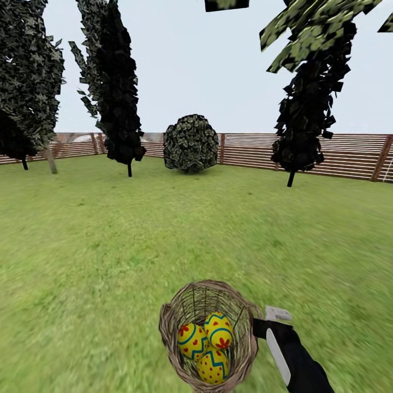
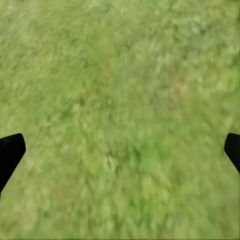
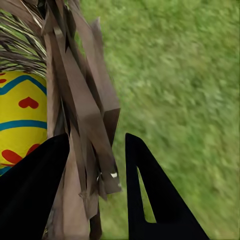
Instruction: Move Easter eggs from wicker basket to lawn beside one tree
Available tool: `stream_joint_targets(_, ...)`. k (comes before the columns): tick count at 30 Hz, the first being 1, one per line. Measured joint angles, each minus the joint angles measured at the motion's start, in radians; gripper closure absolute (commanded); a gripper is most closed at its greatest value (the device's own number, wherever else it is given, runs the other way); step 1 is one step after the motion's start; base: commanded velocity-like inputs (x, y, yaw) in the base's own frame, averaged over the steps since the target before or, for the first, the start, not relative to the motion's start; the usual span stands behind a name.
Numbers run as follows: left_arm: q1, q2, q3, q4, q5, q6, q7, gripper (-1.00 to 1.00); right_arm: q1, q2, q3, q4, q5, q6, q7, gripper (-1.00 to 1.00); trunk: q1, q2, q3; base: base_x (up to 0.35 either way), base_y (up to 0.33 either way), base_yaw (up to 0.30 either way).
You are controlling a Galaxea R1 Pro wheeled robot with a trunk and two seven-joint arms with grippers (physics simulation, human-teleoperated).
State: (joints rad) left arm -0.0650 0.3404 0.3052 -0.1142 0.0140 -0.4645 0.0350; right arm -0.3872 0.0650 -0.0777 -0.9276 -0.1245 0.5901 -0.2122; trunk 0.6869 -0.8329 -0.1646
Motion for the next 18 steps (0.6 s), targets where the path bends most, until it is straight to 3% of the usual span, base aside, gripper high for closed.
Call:
stream_joint_targets(4, 0.0, 0.0, 0.0, 0.0, 0.0, 0.0, 0.0, -1.0, 0.0, 0.0, 0.001, 0.001, -0.003, 0.0, 0.001, 1.0, 0.0, 0.0, 0.0, 0.311, 0.181, -0.121)
stream_joint_targets(13, 0.0, 0.0, 0.0, 0.001, 0.0, -0.006, 0.0, -1.0, 0.0, 0.0, 0.0, 0.001, 0.001, 0.0, 0.0, 1.0, 0.0, 0.0, 0.0, 0.31, 0.184, -0.266)
stream_joint_targets(18, 0.0, 0.0, 0.0, 0.001, -0.001, -0.006, 0.0, -1.0, 0.0, 0.0, 0.004, 0.016, 0.0, -0.003, 0.0, 1.0, 0.0, 0.0, 0.0, 0.31, 0.184, -0.068)
